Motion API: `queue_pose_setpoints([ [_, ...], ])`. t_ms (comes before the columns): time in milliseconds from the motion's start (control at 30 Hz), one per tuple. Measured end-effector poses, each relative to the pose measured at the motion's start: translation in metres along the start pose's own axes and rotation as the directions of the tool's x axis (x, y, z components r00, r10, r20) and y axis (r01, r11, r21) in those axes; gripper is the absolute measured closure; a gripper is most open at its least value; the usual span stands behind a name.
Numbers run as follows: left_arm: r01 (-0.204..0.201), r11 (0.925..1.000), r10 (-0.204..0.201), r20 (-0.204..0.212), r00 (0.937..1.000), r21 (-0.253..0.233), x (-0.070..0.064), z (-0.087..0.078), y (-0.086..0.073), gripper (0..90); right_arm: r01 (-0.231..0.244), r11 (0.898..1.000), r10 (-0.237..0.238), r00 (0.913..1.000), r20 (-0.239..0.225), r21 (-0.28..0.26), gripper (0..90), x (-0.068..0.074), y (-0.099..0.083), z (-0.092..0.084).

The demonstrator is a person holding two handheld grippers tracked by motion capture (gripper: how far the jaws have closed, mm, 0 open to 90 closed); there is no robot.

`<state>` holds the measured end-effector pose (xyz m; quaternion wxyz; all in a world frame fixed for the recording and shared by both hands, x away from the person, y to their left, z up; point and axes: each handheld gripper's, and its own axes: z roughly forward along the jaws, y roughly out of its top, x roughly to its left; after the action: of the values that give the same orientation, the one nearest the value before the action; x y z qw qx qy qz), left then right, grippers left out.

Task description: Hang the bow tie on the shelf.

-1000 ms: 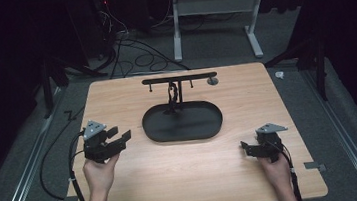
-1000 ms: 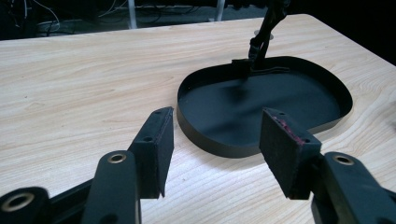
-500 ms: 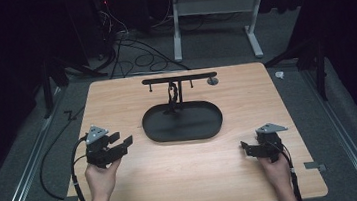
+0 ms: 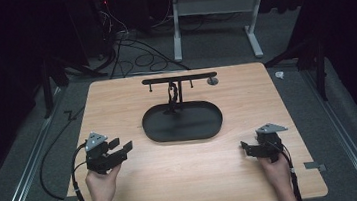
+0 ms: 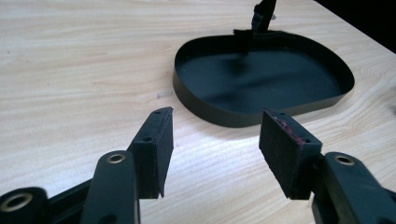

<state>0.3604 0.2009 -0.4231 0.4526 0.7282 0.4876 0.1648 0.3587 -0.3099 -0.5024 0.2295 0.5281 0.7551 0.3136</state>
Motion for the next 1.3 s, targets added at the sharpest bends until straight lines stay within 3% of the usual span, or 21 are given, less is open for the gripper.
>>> queue_pose_setpoints([
  [500,0.052,0.9983,-0.052,0.013,0.9986,0.027,0.007,0.006,-0.02,44.9,-0.002,1.0,0.002,1.0,0.0,0.001,24.1,0.0,0.0,0.0],
  [900,0.06,0.9973,-0.061,0.032,0.9976,0.043,0.003,0.014,-0.027,44.9,-0.001,1.0,0.001,1.0,0.001,0.0,24.1,0.0,0.0,0.0],
  [1300,0.067,0.9924,-0.074,0.06,0.9955,0.103,-0.002,0.028,-0.037,43.8,0.001,1.0,-0.001,1.0,0.001,0.0,24.1,0.0,0.0,0.0],
])
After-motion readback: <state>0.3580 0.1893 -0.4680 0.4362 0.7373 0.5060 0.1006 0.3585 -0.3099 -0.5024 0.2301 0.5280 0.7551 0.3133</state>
